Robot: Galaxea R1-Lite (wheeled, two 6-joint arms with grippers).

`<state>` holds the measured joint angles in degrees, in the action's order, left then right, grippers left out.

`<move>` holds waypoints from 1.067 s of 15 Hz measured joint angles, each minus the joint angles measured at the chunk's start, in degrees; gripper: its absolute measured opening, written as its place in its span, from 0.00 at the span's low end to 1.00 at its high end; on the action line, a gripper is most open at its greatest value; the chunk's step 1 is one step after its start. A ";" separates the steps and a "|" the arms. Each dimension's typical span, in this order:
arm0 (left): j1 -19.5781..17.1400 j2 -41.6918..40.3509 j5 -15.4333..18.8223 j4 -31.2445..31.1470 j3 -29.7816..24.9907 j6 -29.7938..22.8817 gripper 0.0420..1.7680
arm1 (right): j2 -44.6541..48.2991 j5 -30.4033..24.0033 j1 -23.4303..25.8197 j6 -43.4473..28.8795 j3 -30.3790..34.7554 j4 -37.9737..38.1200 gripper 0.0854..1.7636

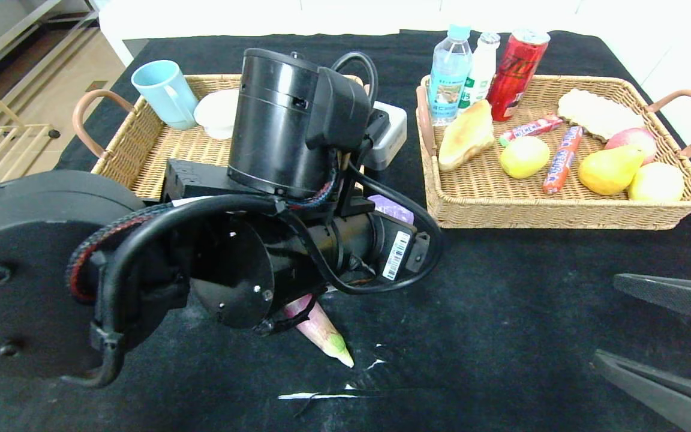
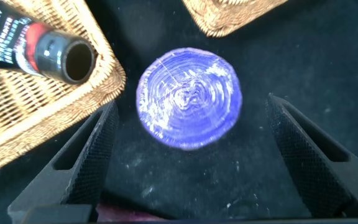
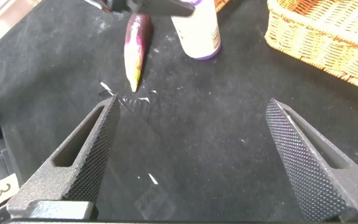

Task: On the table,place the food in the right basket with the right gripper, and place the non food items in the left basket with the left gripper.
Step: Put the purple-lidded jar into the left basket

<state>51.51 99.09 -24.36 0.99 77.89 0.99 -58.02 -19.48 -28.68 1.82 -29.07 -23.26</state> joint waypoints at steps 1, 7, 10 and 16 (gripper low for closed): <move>-0.21 0.72 -0.02 0.06 0.67 -0.09 0.96 | 0.02 0.00 0.00 0.00 0.00 0.00 0.97; -1.62 4.14 0.35 0.91 3.39 -0.28 0.96 | 0.39 -0.09 0.05 0.00 -0.11 -0.05 0.97; -2.36 5.73 0.38 1.16 4.61 -0.13 0.96 | 0.57 -0.06 0.05 0.00 -0.13 -0.05 0.97; -3.00 7.50 0.61 1.21 6.02 -0.11 0.97 | 0.68 -0.06 0.05 -0.02 -0.09 0.00 0.97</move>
<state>48.51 106.58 -23.75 2.19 83.91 0.88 -57.33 -19.54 -28.64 1.79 -29.16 -23.26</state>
